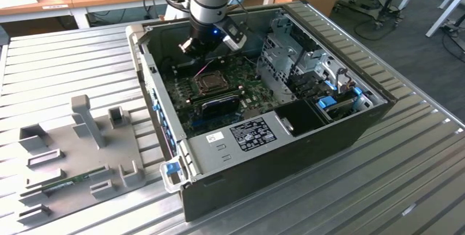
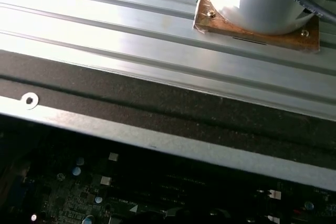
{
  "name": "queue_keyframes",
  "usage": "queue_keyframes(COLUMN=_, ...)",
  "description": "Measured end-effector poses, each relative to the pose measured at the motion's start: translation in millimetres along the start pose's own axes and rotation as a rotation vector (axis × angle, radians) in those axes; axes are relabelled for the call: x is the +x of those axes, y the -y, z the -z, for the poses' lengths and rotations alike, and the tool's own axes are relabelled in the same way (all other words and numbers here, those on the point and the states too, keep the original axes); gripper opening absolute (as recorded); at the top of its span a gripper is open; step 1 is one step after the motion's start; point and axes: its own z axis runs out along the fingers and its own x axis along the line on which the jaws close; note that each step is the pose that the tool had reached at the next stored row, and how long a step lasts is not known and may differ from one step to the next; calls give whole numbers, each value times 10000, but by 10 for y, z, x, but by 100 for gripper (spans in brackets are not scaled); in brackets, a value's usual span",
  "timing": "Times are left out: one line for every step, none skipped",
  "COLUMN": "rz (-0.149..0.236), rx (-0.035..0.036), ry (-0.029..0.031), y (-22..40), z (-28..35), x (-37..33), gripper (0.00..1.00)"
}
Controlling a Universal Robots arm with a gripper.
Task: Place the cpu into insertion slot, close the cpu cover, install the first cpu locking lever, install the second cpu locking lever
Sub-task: 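Install the first cpu locking lever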
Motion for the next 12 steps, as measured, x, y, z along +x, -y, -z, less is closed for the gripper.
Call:
queue_keyframes(rz=0, rx=1, ry=0, y=4, z=1, x=1, gripper=10)
queue_keyframes(rz=-1, rx=2, ry=0, y=8, z=4, x=2, gripper=10)
queue_keyframes(rz=-1, rx=2, ry=0, y=12, z=6, x=3, gripper=10)
queue_keyframes(rz=-2, rx=2, ry=0, y=18, z=10, x=4, gripper=10)
queue_keyframes(rz=-2, rx=1, ry=1, y=23, z=13, x=5, gripper=10)
queue_keyframes(rz=-1, rx=1, ry=2, y=29, z=16, x=6, gripper=10)
queue_keyframes(rz=-2, rx=2, ry=1, y=34, z=20, x=7, gripper=10)
queue_keyframes(rz=-1, rx=1, ry=2, y=40, z=22, x=8, gripper=10)
queue_keyframes(rz=-1, rx=1, ry=3, y=47, z=25, x=9, gripper=10)
queue_keyframes(rz=-2, rx=1, ry=2, y=56, z=28, x=11, gripper=10)
queue_keyframes(rz=-2, rx=2, ry=2, y=64, z=31, x=13, gripper=10)
queue_keyframes(rz=-2, rx=2, ry=2, y=72, z=34, x=14, gripper=10)
